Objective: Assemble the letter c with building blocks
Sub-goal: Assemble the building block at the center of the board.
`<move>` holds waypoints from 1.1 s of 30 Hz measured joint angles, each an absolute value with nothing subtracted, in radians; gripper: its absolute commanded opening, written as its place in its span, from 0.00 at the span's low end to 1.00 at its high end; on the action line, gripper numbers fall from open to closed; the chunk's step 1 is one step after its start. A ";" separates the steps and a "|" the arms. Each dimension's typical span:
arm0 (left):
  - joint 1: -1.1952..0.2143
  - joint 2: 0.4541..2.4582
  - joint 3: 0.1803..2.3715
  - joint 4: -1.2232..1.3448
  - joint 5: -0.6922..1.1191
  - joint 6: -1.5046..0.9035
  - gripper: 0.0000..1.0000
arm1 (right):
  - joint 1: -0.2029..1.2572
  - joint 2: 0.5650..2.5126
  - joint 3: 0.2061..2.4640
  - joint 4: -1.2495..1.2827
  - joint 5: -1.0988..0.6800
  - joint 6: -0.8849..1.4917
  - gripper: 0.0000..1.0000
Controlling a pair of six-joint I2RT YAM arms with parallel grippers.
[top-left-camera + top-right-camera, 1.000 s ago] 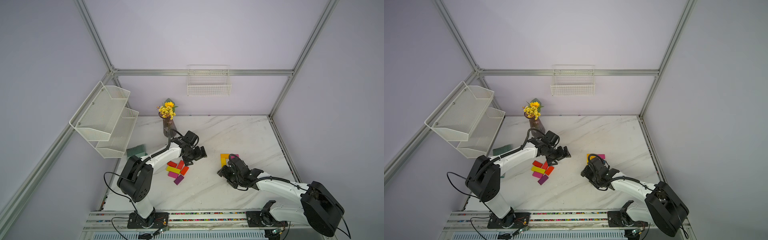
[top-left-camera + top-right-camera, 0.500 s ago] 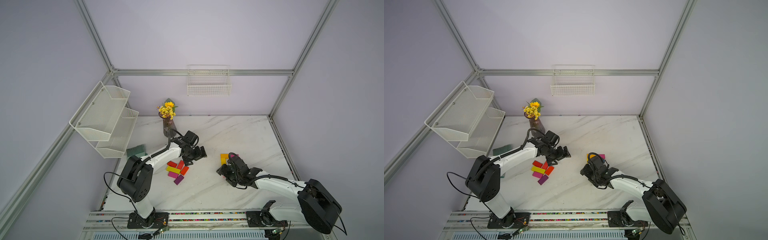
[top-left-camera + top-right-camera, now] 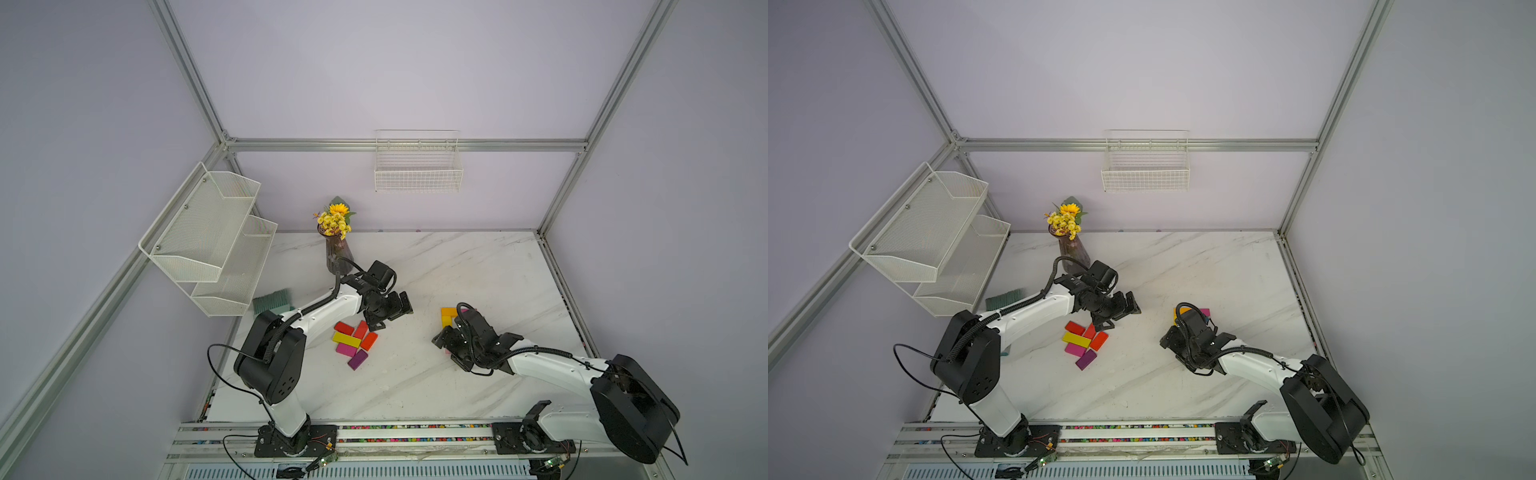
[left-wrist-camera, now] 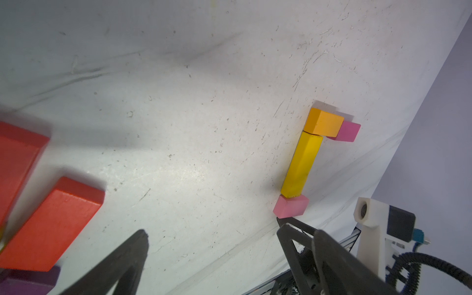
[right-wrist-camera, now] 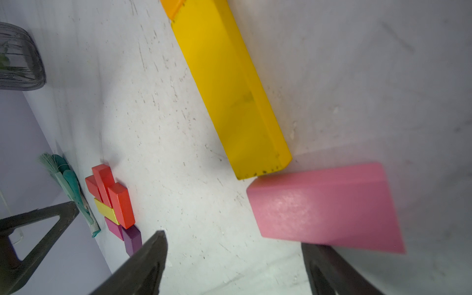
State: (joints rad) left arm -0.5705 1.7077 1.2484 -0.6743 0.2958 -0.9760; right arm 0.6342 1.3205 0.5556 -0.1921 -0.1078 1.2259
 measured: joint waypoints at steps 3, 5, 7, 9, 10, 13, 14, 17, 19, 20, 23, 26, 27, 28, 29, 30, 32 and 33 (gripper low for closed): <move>-0.570 1.709 1.249 -0.674 0.296 -0.976 1.00 | 0.630 1.322 0.558 -0.190 -0.111 1.225 0.85; -0.570 1.712 1.249 -0.674 0.296 -0.976 1.00 | 0.629 1.322 0.558 -0.190 -0.113 1.224 0.84; -0.570 1.715 1.249 -0.674 0.296 -0.976 1.00 | 0.628 1.322 0.558 -0.190 -0.117 1.223 0.84; -0.570 1.720 1.249 -0.674 0.297 -0.976 1.00 | 0.628 1.315 0.553 -0.191 -0.122 1.223 0.84; -0.570 1.721 1.249 -0.674 0.297 -0.976 1.00 | 0.628 1.305 0.546 -0.193 -0.124 1.224 0.84; -0.569 1.721 1.251 -0.674 0.299 -0.976 1.00 | 0.619 1.261 0.516 -0.207 -0.130 1.225 0.84; -0.570 1.721 1.253 -0.674 0.300 -0.976 1.00 | 0.613 1.246 0.505 -0.210 -0.131 1.225 0.84; -0.569 1.722 1.260 -0.673 0.303 -0.976 1.00 | 0.587 1.214 0.481 -0.213 -0.142 1.226 0.84; -0.570 1.722 1.262 -0.673 0.303 -0.976 1.00 | 0.565 1.204 0.473 -0.214 -0.151 1.225 0.84; -0.570 1.722 1.262 -0.673 0.303 -0.976 1.00 | 0.553 1.201 0.472 -0.216 -0.154 1.224 0.84; -0.569 1.723 1.262 -0.673 0.303 -0.976 1.00 | 0.522 1.202 0.472 -0.218 -0.160 1.217 0.84; -0.570 1.723 1.262 -0.673 0.303 -0.976 1.00 | 0.505 1.213 0.478 -0.217 -0.173 1.207 0.84; -0.569 1.723 1.262 -0.673 0.303 -0.976 1.00 | 0.504 1.220 0.484 -0.217 -0.175 1.203 0.84; -0.569 1.723 1.262 -0.673 0.303 -0.976 1.00 | 0.504 1.230 0.490 -0.216 -0.177 1.198 0.84; -0.569 1.723 1.262 -0.673 0.303 -0.976 1.00 | 0.504 1.237 0.495 -0.216 -0.179 1.193 0.84; -0.570 1.724 1.262 -0.673 0.303 -0.976 1.00 | 0.504 1.243 0.500 -0.216 -0.180 1.190 0.84; -0.569 1.727 1.266 -0.675 0.303 -0.976 1.00 | 0.504 1.252 0.505 -0.213 -0.184 1.186 0.84; -0.569 1.729 1.267 -0.674 0.303 -0.976 1.00 | 0.504 1.256 0.507 -0.211 -0.186 1.184 0.84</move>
